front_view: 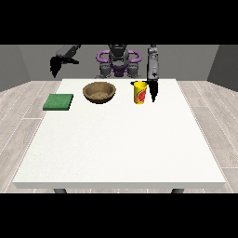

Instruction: Pick the cup and pour the ball into the bowl, then pick the bowl and place it on the pad

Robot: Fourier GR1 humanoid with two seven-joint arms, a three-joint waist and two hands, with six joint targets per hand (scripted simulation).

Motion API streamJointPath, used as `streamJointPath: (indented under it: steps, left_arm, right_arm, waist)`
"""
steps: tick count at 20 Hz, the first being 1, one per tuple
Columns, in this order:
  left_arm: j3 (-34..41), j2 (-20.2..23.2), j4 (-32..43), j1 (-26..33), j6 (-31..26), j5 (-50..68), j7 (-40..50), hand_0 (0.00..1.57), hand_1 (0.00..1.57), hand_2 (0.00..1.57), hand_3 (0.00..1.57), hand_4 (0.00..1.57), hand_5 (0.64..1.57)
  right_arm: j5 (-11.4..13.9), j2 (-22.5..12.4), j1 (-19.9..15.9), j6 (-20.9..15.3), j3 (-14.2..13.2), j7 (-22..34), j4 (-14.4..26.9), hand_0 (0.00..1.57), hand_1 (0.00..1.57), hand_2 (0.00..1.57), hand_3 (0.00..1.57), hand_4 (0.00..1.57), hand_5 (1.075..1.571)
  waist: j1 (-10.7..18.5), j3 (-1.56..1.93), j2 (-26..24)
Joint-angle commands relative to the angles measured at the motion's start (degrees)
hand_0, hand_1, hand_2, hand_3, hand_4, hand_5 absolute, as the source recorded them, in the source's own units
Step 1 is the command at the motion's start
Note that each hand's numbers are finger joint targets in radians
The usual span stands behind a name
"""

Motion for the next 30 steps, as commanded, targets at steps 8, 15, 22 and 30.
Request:
streamJointPath:
  steps: [8, 15, 22, 30]
  left_arm:
    - [2.4, 1.7, 16.4, -5.6, 1.0, 0.5, -9.3, 0.00, 0.00, 0.00, 0.00, 0.00, 1.526]
    - [-2.0, -2.8, 17.1, -3.2, 19.7, -7.5, -16.3, 1.30, 1.30, 1.57, 1.57, 1.43, 1.255]
    - [-3.9, 1.3, 16.3, -4.0, 17.7, -11.1, -7.8, 1.32, 1.32, 1.57, 1.57, 1.50, 1.256]
    - [-9.7, 18.7, 16.5, -15.8, 21.1, -24.5, 15.0, 1.45, 1.45, 1.57, 1.57, 1.57, 1.291]
  right_arm:
    - [1.1, -0.7, 0.9, 2.3, -0.2, -3.6, 3.0, 0.00, 0.00, 0.00, 0.00, 0.00, 1.571]
    - [0.1, -1.6, -2.3, 2.5, -0.6, -3.2, 2.4, 0.00, 0.00, 0.00, 0.00, 0.00, 1.570]
    - [-2.1, -5.1, -0.9, 4.7, -4.1, -0.2, 6.8, 0.00, 0.00, 0.00, 0.00, 0.00, 1.570]
    - [-0.4, -4.2, -1.0, 3.1, -2.7, 2.9, 10.7, 0.00, 0.00, 0.00, 0.00, 0.00, 1.569]
  waist:
    - [-0.9, 0.01, 0.3]
    - [-4.2, 0.04, 3.7]
    - [-0.9, 0.06, -4.0]
    - [0.9, 0.26, -12.0]
